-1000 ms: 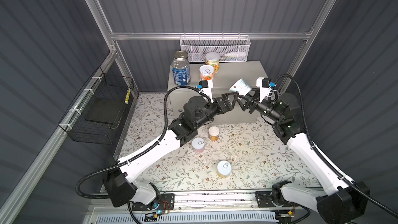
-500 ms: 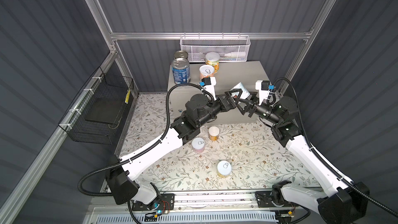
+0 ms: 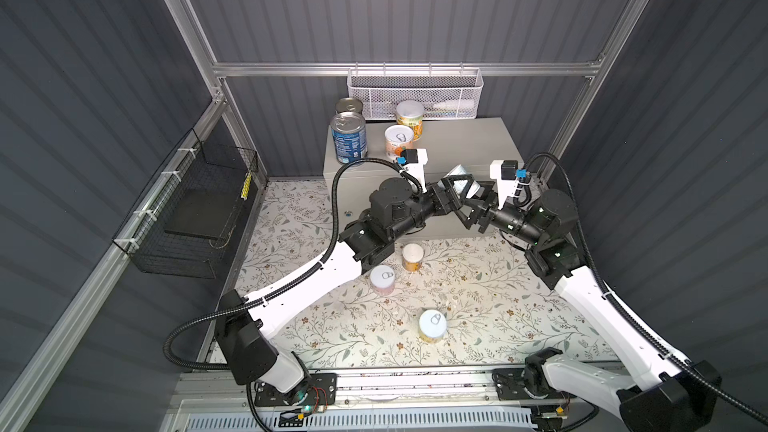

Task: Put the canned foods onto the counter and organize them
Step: 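Close the left gripper on the pale green-blue can held by the right gripper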

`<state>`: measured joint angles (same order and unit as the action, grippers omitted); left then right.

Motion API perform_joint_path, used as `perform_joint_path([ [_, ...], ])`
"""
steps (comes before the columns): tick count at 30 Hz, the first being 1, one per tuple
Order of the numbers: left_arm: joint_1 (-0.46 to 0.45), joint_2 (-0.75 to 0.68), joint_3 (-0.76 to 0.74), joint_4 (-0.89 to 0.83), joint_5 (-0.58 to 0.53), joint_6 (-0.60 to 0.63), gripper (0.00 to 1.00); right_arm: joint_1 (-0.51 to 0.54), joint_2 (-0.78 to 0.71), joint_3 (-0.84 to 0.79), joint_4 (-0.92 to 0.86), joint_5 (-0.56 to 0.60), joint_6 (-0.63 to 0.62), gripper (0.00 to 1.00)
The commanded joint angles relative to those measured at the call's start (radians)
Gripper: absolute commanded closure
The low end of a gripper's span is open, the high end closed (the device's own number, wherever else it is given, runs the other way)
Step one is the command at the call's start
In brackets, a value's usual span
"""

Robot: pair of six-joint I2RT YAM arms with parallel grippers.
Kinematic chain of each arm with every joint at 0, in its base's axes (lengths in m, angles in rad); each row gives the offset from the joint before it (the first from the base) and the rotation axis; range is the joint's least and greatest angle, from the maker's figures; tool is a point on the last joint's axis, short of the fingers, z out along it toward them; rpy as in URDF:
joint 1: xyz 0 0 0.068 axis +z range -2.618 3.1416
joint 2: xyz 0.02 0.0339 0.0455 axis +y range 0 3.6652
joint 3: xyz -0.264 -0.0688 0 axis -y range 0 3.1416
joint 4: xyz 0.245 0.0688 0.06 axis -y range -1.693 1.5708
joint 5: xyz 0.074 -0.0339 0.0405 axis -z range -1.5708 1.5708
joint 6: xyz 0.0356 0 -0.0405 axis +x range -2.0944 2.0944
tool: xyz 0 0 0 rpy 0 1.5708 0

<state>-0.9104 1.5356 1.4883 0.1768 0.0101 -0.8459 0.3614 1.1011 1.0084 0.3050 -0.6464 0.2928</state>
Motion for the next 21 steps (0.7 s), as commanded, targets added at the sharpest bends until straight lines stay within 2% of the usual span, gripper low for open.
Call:
perform_joint_path([
  [1, -0.001, 0.018, 0.046, -0.018, -0.016, 0.04, 0.26, 0.014, -0.029, 0.044, 0.036, 0.005, -0.055, 0.3],
  [2, -0.002, 0.023, 0.053, -0.027, -0.022, 0.043, 0.27, 0.016, -0.028, 0.045, 0.03, 0.009, -0.063, 0.3],
  [4, -0.002, 0.032, 0.06, -0.029, -0.019, 0.055, 0.39, 0.017, -0.029, 0.05, 0.014, 0.015, -0.077, 0.29],
  [6, -0.002, 0.039, 0.079, -0.044, -0.011, 0.074, 0.44, 0.018, -0.032, 0.05, -0.003, 0.029, -0.088, 0.28],
  [12, -0.008, 0.055, 0.198, -0.141, 0.007, 0.176, 0.51, 0.019, -0.057, 0.032, -0.033, 0.068, -0.111, 0.12],
  [17, -0.008, 0.081, 0.295, -0.177, 0.037, 0.242, 0.5, 0.017, -0.1, 0.027, -0.086, 0.116, -0.146, 0.01],
  [21, -0.007, 0.134, 0.412, -0.238, 0.055, 0.31, 0.52, 0.017, -0.119, 0.037, -0.137, 0.131, -0.153, 0.01],
])
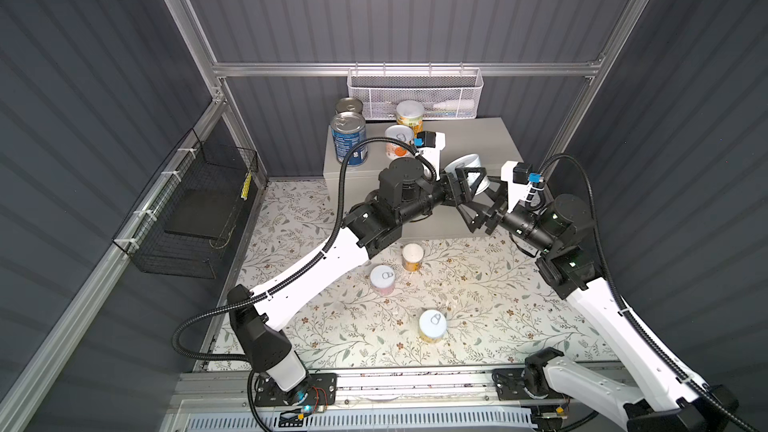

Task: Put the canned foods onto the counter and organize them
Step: 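Close the left gripper on the pale green-blue can held by the right gripper, then carry the can with the left gripper while the right gripper opens and draws back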

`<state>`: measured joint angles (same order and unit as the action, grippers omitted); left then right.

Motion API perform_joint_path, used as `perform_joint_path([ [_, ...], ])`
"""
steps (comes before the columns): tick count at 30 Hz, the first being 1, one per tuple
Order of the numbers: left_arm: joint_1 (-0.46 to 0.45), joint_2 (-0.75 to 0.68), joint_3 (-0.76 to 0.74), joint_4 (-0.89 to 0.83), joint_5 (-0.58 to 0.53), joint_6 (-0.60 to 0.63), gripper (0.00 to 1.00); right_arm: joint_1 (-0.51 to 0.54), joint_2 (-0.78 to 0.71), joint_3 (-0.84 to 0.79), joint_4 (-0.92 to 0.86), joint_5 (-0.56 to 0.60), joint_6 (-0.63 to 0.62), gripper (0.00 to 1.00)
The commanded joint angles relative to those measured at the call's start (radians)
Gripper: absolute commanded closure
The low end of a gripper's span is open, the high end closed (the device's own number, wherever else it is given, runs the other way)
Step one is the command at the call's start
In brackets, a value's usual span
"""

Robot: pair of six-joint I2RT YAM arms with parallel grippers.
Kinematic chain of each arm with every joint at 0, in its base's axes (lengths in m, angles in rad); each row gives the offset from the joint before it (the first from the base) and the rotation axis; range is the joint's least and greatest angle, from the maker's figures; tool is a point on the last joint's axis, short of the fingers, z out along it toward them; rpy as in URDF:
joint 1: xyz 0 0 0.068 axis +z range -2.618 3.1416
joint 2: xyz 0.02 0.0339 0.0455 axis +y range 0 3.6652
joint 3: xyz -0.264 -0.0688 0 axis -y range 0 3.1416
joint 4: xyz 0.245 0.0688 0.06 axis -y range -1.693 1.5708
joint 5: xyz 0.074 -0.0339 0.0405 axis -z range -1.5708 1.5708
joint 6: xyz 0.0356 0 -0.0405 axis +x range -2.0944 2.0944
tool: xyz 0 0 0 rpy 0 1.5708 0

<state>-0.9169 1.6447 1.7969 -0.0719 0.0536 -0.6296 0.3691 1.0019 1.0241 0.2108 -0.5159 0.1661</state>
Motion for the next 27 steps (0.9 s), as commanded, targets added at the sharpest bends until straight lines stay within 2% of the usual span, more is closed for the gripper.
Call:
perform_joint_path([
  [1, 0.0, 0.039, 0.134, -0.01, 0.016, 0.111, 0.52, 0.01, -0.026, 0.017, -0.05, 0.011, -0.03, 0.01],
  [6, -0.001, 0.099, 0.252, -0.096, 0.0, 0.184, 0.52, 0.008, -0.067, -0.005, -0.093, 0.101, -0.042, 0.01],
  [11, 0.001, 0.134, 0.292, -0.099, -0.014, 0.274, 0.52, 0.006, -0.096, -0.016, -0.149, 0.14, -0.075, 0.01],
  [14, 0.001, 0.179, 0.382, -0.154, -0.033, 0.331, 0.53, 0.004, -0.114, -0.03, -0.158, 0.16, -0.082, 0.01],
  [20, 0.01, 0.273, 0.563, -0.292, -0.129, 0.43, 0.53, 0.001, -0.123, -0.048, -0.192, 0.224, -0.068, 0.01],
  [24, 0.015, 0.296, 0.578, -0.301, -0.172, 0.44, 0.53, -0.002, -0.144, -0.071, -0.199, 0.248, -0.067, 0.01],
  [27, 0.016, 0.315, 0.604, -0.321, -0.257, 0.471, 0.54, -0.004, -0.172, -0.077, -0.211, 0.265, -0.048, 0.01],
])
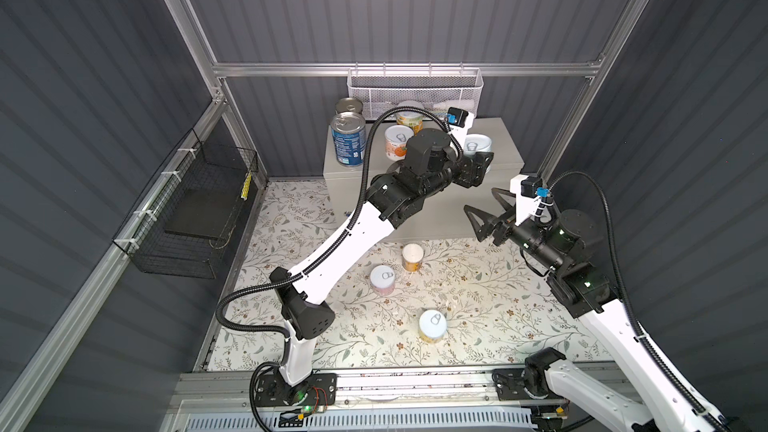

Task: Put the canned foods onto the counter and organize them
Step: 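Carry the can with the left gripper while the right gripper opens and draws back, then lower the can beside the yellow peach can and open the left gripper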

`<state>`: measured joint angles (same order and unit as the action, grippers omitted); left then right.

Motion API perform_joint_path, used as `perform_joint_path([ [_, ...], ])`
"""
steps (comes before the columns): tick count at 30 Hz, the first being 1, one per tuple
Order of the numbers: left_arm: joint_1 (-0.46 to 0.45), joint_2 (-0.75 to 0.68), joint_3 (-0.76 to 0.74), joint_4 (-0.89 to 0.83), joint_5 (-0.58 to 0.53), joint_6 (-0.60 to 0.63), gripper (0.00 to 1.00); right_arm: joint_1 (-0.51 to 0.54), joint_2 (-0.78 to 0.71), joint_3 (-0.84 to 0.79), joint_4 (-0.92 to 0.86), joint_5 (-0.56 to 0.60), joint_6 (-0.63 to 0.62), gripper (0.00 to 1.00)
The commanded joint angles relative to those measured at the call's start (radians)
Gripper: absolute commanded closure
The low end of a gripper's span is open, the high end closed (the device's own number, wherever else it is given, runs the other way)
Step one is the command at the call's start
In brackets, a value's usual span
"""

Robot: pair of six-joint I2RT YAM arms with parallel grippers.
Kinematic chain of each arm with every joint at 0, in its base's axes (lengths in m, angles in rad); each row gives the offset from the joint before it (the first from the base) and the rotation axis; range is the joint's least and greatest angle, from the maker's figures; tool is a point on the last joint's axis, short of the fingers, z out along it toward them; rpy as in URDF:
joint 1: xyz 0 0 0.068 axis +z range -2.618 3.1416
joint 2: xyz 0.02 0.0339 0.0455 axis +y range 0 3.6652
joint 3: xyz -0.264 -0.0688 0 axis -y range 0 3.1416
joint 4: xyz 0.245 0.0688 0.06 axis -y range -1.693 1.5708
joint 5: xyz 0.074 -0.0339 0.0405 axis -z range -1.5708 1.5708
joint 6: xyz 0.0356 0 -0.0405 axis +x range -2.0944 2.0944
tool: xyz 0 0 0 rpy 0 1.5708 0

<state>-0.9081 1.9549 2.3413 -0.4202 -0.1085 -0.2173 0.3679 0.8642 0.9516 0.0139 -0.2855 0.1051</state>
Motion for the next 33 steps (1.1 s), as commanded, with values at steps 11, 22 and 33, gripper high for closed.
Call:
perform_joint_path([
  [11, 0.026, 0.087, 0.012, 0.196, -0.382, 0.203, 0.53, -0.004, -0.165, -0.016, -0.132, -0.011, 0.084, 0.01],
  [22, 0.074, 0.259, 0.117, 0.329, -0.435, 0.245, 0.53, -0.004, -0.247, -0.067, -0.244, -0.034, 0.103, 0.01],
  [33, 0.144, 0.334, 0.146, 0.361, -0.432, 0.236, 0.36, -0.004, -0.204, -0.08, -0.264, -0.084, 0.139, 0.01],
])
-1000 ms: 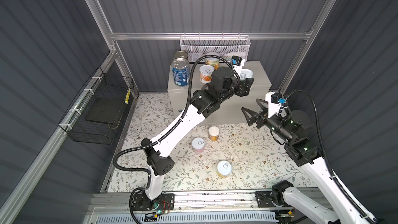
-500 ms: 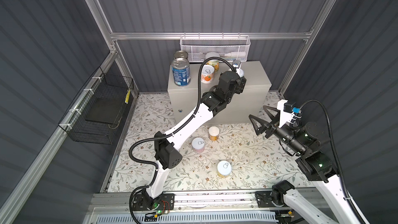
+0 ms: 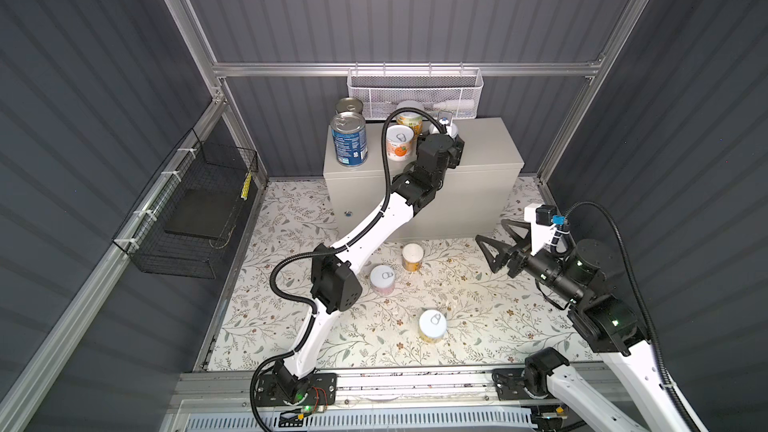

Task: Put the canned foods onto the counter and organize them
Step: 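Lower the can beside the yellow peach can and open the left gripper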

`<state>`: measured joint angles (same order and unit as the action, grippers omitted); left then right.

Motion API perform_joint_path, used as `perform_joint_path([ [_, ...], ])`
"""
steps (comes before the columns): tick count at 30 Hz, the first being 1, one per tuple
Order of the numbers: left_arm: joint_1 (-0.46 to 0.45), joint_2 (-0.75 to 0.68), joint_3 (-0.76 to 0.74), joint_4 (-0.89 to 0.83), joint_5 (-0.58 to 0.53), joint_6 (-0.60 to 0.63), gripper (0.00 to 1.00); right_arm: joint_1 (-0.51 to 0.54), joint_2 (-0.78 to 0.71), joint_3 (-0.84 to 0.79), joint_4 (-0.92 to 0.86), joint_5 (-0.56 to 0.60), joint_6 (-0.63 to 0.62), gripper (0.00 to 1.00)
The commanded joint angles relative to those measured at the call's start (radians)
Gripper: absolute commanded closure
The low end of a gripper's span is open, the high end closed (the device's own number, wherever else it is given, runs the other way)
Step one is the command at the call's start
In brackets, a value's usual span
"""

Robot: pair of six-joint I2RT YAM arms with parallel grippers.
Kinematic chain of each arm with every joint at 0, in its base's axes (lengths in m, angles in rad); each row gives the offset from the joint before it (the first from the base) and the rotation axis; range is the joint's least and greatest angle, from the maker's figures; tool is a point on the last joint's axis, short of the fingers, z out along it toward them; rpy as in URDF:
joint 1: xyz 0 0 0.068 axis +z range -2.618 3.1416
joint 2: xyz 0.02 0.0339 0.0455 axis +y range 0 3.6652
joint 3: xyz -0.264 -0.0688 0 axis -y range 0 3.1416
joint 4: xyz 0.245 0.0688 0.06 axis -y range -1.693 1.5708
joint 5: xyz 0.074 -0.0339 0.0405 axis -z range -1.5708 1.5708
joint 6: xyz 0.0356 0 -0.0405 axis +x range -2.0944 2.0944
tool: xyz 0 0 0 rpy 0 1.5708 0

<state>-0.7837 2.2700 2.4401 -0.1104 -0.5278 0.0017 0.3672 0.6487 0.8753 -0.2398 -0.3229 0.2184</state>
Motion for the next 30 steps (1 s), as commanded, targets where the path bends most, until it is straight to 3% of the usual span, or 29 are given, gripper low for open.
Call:
perform_joint_path([
  [1, 0.025, 0.018, 0.044, 0.048, 0.002, 0.021, 0.21, -0.005, 0.016, 0.0, -0.016, -0.055, 0.031, 0.01],
  [2, 0.025, 0.014, 0.037, 0.045, 0.018, 0.032, 0.05, -0.002, 0.019, 0.003, -0.022, -0.06, 0.033, 0.01],
  [3, 0.025, 0.005, 0.024, 0.043, 0.038, 0.039, 0.0, -0.003, 0.017, 0.006, -0.029, -0.061, 0.035, 0.01],
  [10, 0.021, -0.112, -0.149, 0.072, 0.14, 0.026, 0.0, -0.002, -0.012, 0.021, -0.091, -0.046, 0.039, 0.01],
  [18, -0.018, -0.203, -0.234, 0.059, 0.146, 0.043, 0.0, -0.003, -0.038, 0.053, -0.198, -0.006, 0.062, 0.01],
  [30, -0.14, -0.38, -0.399, 0.026, 0.003, 0.06, 0.0, -0.004, -0.08, 0.07, -0.321, 0.095, 0.09, 0.01],
])
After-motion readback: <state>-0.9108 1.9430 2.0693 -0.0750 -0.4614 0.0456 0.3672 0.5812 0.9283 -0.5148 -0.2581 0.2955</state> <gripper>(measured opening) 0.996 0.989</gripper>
